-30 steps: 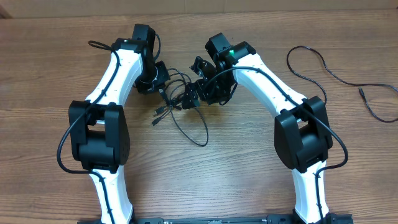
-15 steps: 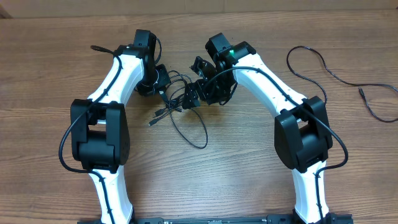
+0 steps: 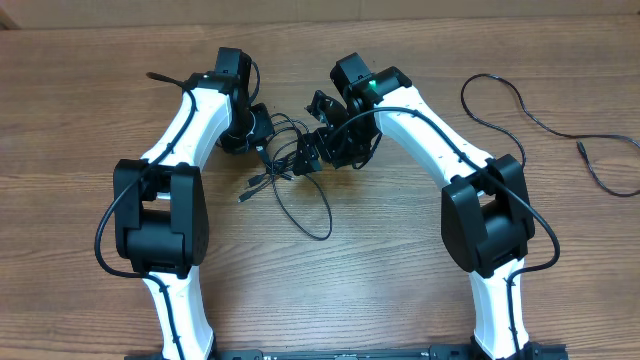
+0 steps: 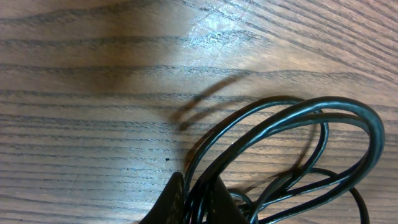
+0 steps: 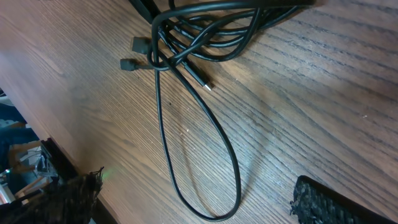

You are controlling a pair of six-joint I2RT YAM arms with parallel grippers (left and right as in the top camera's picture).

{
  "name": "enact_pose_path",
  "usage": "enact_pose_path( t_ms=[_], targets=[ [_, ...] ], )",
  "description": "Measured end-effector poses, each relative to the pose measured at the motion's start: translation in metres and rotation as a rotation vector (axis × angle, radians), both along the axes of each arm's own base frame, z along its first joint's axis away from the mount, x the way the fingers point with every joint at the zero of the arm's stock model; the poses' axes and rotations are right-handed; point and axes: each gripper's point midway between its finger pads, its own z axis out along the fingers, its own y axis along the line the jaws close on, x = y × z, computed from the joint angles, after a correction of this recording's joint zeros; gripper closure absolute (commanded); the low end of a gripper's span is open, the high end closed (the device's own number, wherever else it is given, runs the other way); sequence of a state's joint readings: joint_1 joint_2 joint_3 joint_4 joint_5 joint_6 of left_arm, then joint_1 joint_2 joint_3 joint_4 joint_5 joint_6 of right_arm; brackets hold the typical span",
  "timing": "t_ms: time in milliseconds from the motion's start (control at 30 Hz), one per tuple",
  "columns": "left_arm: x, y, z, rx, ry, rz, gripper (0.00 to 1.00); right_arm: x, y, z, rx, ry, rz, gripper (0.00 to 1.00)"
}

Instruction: Untangle cables

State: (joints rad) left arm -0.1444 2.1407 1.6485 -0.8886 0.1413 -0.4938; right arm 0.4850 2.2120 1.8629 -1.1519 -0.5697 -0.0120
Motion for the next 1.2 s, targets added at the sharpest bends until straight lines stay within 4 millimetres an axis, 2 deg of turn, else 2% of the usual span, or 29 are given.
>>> enact_pose_path(
  t_ms=[300, 700, 900, 1100, 1200],
  targets=[
    [0.002, -0.002, 0.001, 0.001, -0.020, -0.065, 0.96, 0.000, 0.000, 0.000, 0.000, 0.000, -0.001, 0.00],
    [0.001, -0.022, 0.005, -0.088, -0.058, -0.256, 0.94, 0.000, 0.000, 0.000, 0.000, 0.000, -0.001, 0.00],
    [-0.004, -0.023, 0.001, -0.101, -0.042, -0.257, 0.90, 0.004, 0.002, 0.001, 0.010, -0.019, 0.000, 0.00],
    [-0.007, -0.024, -0.001, -0.109, -0.032, -0.249, 0.92, 0.006, 0.003, 0.001, 0.015, -0.028, -0.001, 0.00],
    [-0.006, -0.025, -0.001, -0.109, -0.032, -0.242, 0.90, 0.018, 0.010, 0.003, 0.044, -0.080, -0.005, 0.00]
  ],
)
